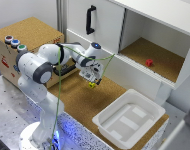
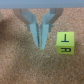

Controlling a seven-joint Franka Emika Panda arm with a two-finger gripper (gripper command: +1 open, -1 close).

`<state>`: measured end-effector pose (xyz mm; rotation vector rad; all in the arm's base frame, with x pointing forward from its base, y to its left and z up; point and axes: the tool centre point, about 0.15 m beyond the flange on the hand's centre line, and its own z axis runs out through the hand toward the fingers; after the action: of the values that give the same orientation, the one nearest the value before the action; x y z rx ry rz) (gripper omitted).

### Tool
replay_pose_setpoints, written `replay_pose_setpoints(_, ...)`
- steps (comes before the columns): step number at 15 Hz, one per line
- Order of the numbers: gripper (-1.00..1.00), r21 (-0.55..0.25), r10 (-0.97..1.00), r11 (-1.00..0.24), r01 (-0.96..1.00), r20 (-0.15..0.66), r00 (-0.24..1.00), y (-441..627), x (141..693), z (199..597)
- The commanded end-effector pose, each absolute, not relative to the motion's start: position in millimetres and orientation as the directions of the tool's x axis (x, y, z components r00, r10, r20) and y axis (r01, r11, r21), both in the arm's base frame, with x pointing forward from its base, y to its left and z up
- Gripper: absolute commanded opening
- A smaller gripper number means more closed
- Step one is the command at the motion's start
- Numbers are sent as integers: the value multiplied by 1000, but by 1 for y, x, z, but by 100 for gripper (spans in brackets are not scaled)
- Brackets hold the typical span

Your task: Go push the yellow block to the right

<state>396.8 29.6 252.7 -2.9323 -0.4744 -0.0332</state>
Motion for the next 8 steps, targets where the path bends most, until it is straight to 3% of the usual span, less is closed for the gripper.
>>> replay_pose_setpoints(1,-100,-166,332,-927,337,57,941,45,424,214)
replay_pose_setpoints(8,-100,-179,291,-940,289,17,957,34,434,190)
